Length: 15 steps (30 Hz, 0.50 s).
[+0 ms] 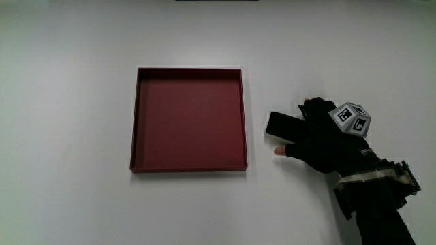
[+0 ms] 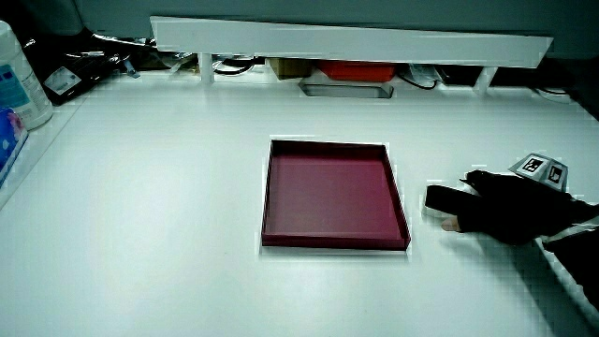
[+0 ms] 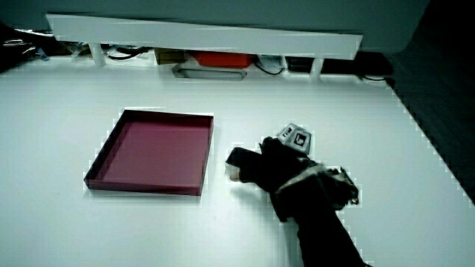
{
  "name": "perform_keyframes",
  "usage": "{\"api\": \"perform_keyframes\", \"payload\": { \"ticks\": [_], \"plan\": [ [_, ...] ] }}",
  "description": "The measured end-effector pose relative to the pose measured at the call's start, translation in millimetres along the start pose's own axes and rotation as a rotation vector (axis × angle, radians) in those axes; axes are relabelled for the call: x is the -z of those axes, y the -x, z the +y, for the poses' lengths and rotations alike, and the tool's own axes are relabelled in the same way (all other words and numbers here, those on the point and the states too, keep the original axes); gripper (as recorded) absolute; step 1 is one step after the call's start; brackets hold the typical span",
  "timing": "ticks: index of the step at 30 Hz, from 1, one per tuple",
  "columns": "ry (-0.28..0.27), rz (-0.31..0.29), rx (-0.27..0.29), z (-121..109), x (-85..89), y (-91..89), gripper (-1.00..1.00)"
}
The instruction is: Pick eraser
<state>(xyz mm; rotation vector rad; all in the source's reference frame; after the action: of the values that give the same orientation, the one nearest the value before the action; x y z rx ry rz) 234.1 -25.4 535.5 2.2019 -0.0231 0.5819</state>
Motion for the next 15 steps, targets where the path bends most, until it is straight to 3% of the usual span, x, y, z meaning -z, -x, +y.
{"api": "perform_keyframes", "payload": {
  "ticks": [3,7,15],
  "plan": [
    [-0.03,0.002,-0.011,-0.7,-0.2,0.4,0.0],
    [-0.092,-0.009,-0.033,-2.8,-1.1,2.3,0.18],
    [-0.125,-0.013,-0.047,-5.6,-1.4,5.7,0.55]
  ]
}}
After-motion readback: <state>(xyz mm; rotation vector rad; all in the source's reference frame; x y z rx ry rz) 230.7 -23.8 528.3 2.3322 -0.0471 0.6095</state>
